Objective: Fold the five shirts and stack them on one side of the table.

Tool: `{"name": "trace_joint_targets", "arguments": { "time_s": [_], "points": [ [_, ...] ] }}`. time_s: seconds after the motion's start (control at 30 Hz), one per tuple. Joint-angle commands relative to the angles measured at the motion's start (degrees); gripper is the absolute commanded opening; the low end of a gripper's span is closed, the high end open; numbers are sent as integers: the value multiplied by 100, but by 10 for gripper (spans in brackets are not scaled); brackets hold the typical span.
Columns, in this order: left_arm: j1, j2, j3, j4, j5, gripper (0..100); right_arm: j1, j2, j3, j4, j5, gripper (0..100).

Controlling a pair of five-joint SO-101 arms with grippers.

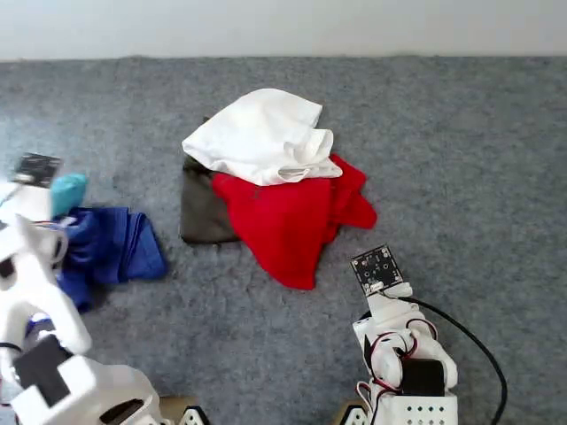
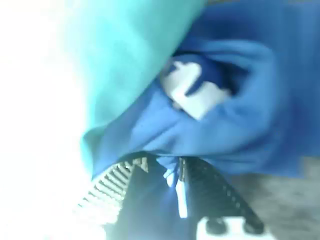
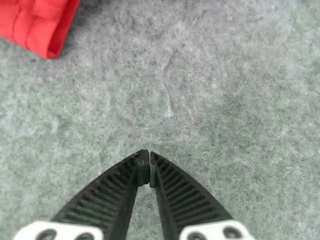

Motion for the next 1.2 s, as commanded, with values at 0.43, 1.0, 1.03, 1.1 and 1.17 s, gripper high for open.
{"name": "trace_joint_targets", "arguments": {
  "time_s": [0.43, 1.0, 1.03, 1.1, 1.17],
  "points": [
    [1714, -1732, -1930, 2497, 369, 137, 4, -31, 70, 31, -26, 20],
    [5231, 18, -2070, 123, 2752, 307, 4, -31, 70, 31, -26, 20],
    [5354, 202, -2176, 141, 2752, 307, 4, -31, 70, 31, -26, 20],
    [5530, 554, -2404, 149, 2752, 307, 4, -31, 70, 31, -26, 20],
    [5662, 914, -2624, 149, 2734, 307, 4, -31, 70, 31, -26, 20]
  ]
}}
